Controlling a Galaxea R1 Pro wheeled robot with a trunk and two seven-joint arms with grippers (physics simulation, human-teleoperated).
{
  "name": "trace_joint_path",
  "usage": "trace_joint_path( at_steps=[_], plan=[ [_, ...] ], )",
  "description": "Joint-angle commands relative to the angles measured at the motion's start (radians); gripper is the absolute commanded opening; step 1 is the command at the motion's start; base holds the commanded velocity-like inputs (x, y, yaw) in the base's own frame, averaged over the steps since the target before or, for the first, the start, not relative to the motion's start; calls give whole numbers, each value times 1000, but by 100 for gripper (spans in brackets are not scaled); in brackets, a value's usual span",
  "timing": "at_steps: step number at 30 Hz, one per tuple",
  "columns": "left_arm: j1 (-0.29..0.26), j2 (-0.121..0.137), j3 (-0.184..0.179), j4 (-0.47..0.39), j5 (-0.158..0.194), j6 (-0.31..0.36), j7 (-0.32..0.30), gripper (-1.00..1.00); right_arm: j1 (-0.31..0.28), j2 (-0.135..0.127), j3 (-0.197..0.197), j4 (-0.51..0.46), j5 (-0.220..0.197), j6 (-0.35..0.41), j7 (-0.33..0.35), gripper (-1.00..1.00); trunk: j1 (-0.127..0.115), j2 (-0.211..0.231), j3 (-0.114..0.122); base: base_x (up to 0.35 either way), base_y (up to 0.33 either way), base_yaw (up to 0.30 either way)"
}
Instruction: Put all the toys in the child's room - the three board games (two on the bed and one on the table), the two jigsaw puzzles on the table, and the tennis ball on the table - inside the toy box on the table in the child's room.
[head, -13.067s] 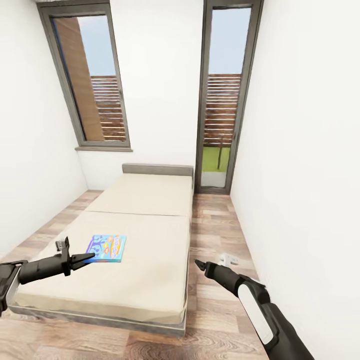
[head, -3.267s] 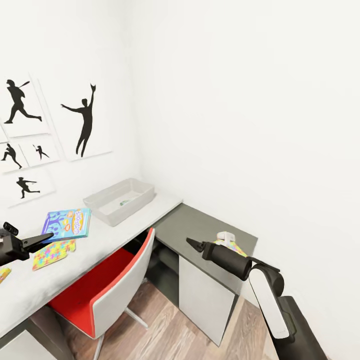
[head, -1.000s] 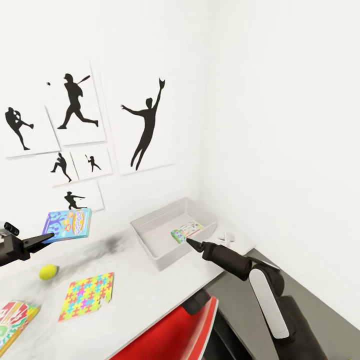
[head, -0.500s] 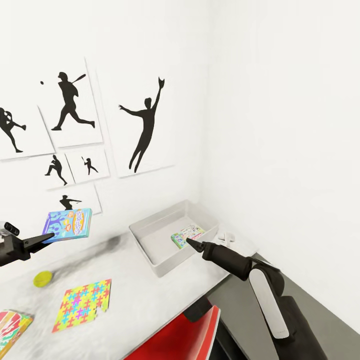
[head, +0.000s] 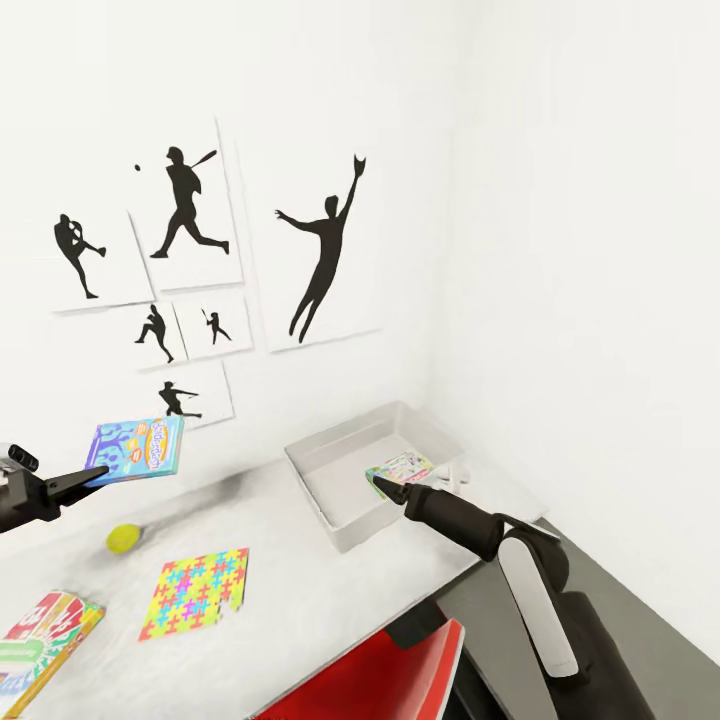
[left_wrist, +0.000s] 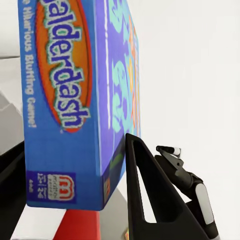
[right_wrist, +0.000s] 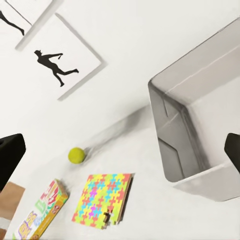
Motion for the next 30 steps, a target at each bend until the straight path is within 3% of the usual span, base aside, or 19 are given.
trace_joint_path(
  at_steps=[1, 30],
  plan=[
    [-1, 0, 0, 0, 0, 10, -4, -100, -1, 0, -1, -1, 1, 5, 3, 100, 1, -2, -2, 5, 0, 134],
    [0, 0, 0, 0, 1, 10, -4, -100, -1, 1, 0, 0, 1, 5, 3, 100, 1, -2, -2, 59, -23, 9]
  ],
)
